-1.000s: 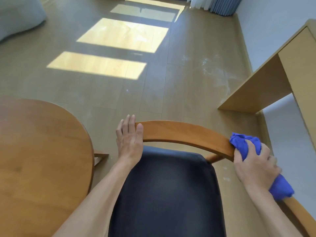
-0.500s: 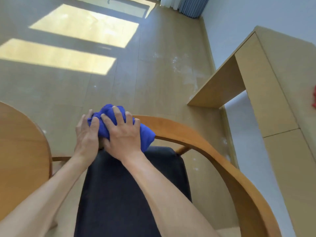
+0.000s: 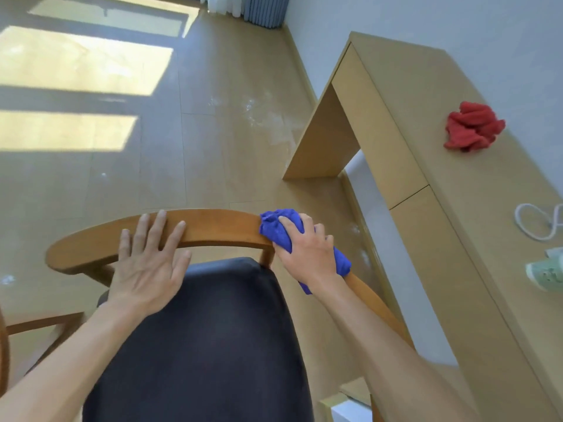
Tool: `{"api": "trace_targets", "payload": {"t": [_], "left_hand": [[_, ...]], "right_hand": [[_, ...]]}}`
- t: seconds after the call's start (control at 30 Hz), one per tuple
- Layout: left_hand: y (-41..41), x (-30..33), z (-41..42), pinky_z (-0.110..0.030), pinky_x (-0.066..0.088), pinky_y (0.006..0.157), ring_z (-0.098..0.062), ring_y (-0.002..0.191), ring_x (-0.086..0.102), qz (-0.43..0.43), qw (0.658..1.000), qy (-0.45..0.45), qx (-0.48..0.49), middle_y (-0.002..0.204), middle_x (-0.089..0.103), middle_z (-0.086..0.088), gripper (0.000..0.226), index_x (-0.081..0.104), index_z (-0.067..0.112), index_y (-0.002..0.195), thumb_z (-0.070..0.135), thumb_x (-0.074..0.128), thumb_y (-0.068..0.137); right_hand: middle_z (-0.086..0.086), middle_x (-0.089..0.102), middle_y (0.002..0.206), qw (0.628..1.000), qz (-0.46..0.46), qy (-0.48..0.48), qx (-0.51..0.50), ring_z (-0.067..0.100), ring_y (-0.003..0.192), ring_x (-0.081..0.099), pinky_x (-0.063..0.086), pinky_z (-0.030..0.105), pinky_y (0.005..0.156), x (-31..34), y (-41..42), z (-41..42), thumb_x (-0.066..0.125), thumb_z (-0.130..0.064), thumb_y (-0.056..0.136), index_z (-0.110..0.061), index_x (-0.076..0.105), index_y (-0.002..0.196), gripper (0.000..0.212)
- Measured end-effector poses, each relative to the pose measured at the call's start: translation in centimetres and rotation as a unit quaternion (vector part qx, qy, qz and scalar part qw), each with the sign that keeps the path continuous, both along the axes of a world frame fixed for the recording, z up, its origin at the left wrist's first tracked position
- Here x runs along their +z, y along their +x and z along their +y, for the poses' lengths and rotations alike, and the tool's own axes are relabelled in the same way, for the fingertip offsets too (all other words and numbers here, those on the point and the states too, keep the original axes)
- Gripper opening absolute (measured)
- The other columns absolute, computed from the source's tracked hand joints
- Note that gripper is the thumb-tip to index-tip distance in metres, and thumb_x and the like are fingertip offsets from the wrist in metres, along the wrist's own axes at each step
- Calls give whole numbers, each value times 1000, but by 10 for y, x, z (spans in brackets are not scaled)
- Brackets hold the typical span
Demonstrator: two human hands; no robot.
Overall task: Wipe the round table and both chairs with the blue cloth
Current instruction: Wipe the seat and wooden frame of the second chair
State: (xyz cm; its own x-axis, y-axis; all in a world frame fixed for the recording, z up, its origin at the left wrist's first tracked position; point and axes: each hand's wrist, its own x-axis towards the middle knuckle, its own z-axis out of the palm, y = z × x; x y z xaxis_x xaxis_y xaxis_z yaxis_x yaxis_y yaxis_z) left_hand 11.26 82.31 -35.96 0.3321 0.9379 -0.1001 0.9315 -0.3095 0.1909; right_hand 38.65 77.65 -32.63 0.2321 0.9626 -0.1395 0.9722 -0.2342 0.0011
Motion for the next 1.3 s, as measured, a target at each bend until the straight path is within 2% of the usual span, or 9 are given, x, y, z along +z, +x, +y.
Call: {"api": "trace_targets", "payload": {"t": [0.17,0.27,0.4,0.5,0.7,0.97,1.1,1.2,1.3], "left_hand": [[86,12,-32,-48,1,117,-30,146,0,-4,994,-12,-112,159,5,-9,66,16,28,150,55,6,90],[130,15,-53,-49,8,116,-35,144,13,7,985,-32,-169,157,17,-13,63,28,28,149,52,13,93],[170,22,-74,-48,-6,115,-31,145,-13,18,979,-62,-193,159,-10,-9,73,0,35,151,57,-11,82],[192,33,-89,-47,-7,116,-31,145,-17,23,978,-91,-187,159,-15,-8,80,-5,35,150,60,-18,76],[231,46,-109,-49,1,118,-28,145,-15,-23,982,-162,-93,159,-10,-11,68,1,24,152,58,17,95],[266,53,-147,-47,8,118,-28,146,-6,-49,982,-138,-118,159,-4,-13,76,3,16,151,61,23,93],[274,55,-159,-47,9,117,-31,146,-4,-32,984,-114,-134,158,-2,-16,86,3,14,151,65,2,82],[275,53,-165,-48,12,117,-31,146,-5,-17,985,-102,-135,158,-3,-18,89,0,11,151,63,-6,79],[274,51,-166,-43,8,119,-30,146,-9,-6,985,-101,-138,158,-7,-18,89,-4,8,151,64,-7,81]], "right_hand": [[2,37,139,992,37,-114,-47,29,116,42,36,44,97,28,49,-33,38,-53,94,-38,35,140,49],[-2,33,141,987,75,-130,-58,27,117,40,40,44,97,41,70,-66,40,-54,93,-43,33,140,49],[-11,28,145,982,142,-75,-99,22,119,41,43,40,96,52,86,-114,40,-61,92,-46,32,141,53],[-15,26,147,971,201,-17,-129,17,124,40,41,35,98,56,93,-149,37,-64,92,-42,34,143,56],[-16,29,147,952,252,98,-146,10,125,38,38,25,98,49,90,-208,31,-64,82,-41,41,140,64],[-18,21,152,905,320,217,-179,2,137,29,31,20,109,24,73,-288,53,-43,88,-43,33,144,60],[-10,14,157,896,349,214,-171,13,142,26,30,33,112,23,67,-304,43,-52,92,-44,23,149,60],[-6,10,160,896,368,192,-157,22,146,19,28,47,113,28,69,-304,34,-48,94,-41,20,151,59],[-10,8,160,878,414,179,-161,18,147,17,29,50,113,30,74,-304,36,-40,93,-46,15,150,61]]}}
